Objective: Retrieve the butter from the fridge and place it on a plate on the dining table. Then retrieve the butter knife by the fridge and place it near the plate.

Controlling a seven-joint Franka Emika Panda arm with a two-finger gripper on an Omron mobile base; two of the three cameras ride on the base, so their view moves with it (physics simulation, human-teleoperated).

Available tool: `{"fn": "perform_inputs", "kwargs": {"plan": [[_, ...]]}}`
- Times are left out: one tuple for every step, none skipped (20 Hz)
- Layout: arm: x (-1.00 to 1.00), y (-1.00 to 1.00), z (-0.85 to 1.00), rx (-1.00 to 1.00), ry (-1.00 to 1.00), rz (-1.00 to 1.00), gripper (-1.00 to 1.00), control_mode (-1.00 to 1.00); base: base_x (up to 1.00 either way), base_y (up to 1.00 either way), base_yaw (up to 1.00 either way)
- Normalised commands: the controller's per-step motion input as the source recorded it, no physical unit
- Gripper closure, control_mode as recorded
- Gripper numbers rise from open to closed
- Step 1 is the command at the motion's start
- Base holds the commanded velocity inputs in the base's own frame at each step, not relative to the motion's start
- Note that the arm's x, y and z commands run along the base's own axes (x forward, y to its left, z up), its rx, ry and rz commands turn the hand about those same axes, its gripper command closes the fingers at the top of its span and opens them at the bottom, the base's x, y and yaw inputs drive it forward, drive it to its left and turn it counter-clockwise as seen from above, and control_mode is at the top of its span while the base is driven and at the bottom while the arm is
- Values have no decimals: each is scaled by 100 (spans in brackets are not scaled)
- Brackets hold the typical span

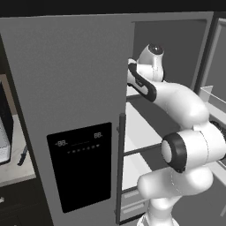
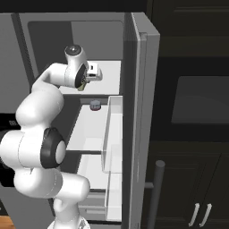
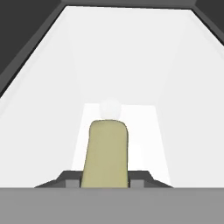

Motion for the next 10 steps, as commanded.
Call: {"fn": "perform_inputs", "kwargs": {"plan": [[-1, 0, 0, 0, 0, -2, 100, -100, 0, 0, 0], [-26, 0, 0, 0, 0, -10, 100, -100, 0, 0, 0], [-33, 0, 1, 0, 0, -14, 100, -100, 0, 0, 0], [-39, 0, 1, 0, 0, -15, 100, -100, 0, 0, 0], [-44, 0, 0, -1, 0, -18, 100, -100, 0, 0, 0], [-44, 0, 0, -1, 0, -22, 100, -100, 0, 0, 0], [-49, 0, 0, -1, 0, -21, 100, -100, 0, 0, 0], [-57, -9, 0, 0, 0, -20, 100, -100, 0, 0, 0], [-62, -23, 5, 0, 0, -18, 100, -100, 0, 0, 0], [-69, -28, 10, 0, 0, -15, 100, -100, 0, 0, 0]]}}
